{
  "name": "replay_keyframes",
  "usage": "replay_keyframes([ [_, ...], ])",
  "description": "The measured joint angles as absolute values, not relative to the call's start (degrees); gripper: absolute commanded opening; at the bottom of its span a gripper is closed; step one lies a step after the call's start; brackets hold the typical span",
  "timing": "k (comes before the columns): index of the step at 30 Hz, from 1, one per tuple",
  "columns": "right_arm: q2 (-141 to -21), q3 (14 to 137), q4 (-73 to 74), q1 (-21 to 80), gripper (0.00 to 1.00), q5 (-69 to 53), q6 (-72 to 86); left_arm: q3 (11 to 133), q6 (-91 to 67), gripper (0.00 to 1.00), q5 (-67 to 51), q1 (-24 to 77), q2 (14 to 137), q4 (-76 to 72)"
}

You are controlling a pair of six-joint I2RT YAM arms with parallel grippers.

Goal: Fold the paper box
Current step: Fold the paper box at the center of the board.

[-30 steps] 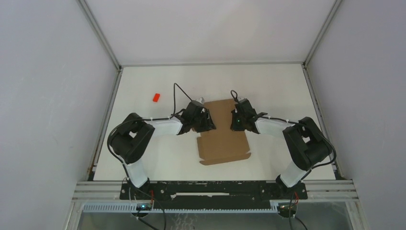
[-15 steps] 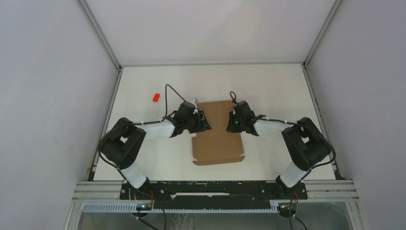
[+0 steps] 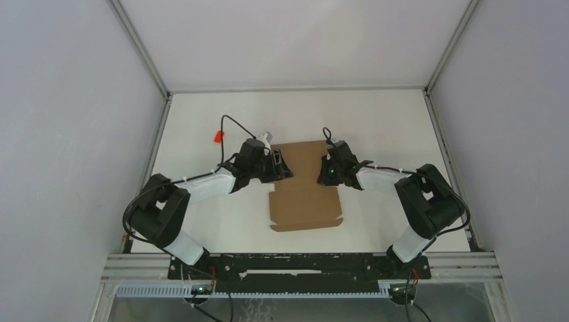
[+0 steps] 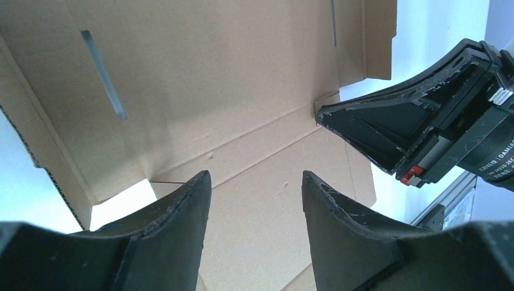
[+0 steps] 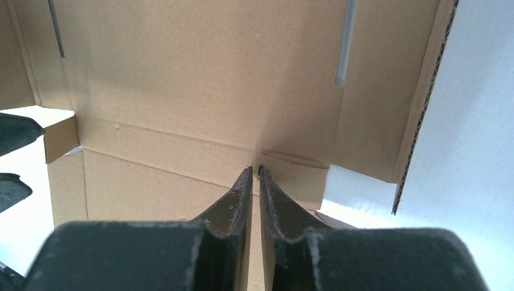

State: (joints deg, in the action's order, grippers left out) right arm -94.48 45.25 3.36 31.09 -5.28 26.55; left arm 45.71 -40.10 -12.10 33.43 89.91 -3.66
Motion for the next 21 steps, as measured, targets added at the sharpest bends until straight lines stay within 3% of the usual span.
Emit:
replay_keyframes([
  [14,-94.7,45.3,3.1,30.8,0.17,-6.1,26.5,41.0,-40.1,0.55,-12.1,31.8,83.2,-3.2],
  [15,-94.7,45.3,3.1,30.8,0.17,-6.1,26.5,41.0,-40.1,0.53,-12.1,31.8,82.2,-3.2],
  [18,-94.7,45.3,3.1,30.8,0.17,-6.1,26.5,41.0,-40.0,0.34,-11.8,31.6,79.8,-3.2],
  [21,-94.7,45.3,3.0,30.8,0.17,-6.1,26.5,40.9,-40.2,0.28,-11.3,31.1,78.8,-3.2],
])
